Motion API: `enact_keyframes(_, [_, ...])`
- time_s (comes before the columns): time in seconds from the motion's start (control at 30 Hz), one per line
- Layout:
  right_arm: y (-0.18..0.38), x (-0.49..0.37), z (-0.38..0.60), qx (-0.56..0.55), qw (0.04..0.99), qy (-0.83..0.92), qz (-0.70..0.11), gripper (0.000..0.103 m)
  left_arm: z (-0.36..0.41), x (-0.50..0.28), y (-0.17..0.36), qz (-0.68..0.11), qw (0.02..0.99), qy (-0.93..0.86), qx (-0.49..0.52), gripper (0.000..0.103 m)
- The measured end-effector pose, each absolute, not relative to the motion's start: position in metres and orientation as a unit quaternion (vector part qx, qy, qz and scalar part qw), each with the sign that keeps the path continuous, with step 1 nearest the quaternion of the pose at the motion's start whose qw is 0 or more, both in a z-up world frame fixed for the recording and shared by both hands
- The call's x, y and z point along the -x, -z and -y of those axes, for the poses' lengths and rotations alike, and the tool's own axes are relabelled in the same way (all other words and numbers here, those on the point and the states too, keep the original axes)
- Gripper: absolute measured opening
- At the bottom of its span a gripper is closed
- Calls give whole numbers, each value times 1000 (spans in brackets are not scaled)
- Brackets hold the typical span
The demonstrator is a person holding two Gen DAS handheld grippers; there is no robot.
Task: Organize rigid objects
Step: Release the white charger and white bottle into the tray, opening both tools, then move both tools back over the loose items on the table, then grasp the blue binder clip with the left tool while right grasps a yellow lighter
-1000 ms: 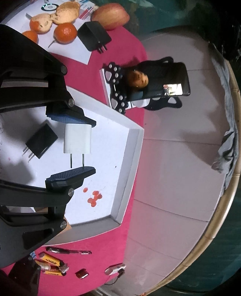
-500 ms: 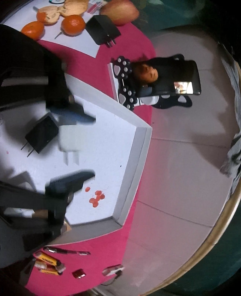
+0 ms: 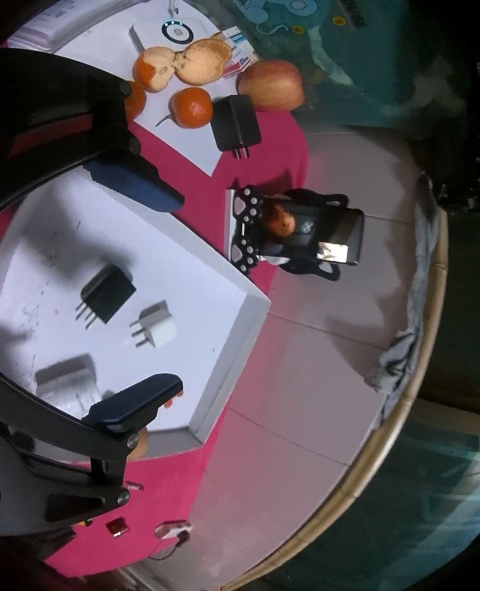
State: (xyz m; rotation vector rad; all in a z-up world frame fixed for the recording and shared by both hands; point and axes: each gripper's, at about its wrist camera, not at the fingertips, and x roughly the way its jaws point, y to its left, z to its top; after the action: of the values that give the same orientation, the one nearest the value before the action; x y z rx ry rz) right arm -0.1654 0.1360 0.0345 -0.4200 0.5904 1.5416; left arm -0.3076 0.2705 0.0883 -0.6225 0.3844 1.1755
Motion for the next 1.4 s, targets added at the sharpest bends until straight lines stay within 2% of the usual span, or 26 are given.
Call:
enact_keyframes(0.17, [-53,137,-112,154,690,-666,-238,103,-251,294,-102,-170,799,-513,264,90])
enact_keyframes(0.37, [-64,64,-63,106,759,-598,-235,103,-222,253,-102,-194,857,-418,231,90])
enact_keyframes(0.73, [-24,-46,17,57,836,-445,-315,103,-147,144,-68,-326,887,-249,211,90])
enact_keyframes(1.1, [-10,-72,28,24,821,-439,-364,103,-135,102,-30,-385,854,-311,162,90])
enact_keyframes(1.33, [-3,-79,29,-4,811,-437,-389,103,-137,97,-29,-394,845,-346,106,89])
enact_keyframes(1.4, [-3,-78,30,-6,811,-438,-388,103,-134,92,-26,-403,844,-339,98,81])
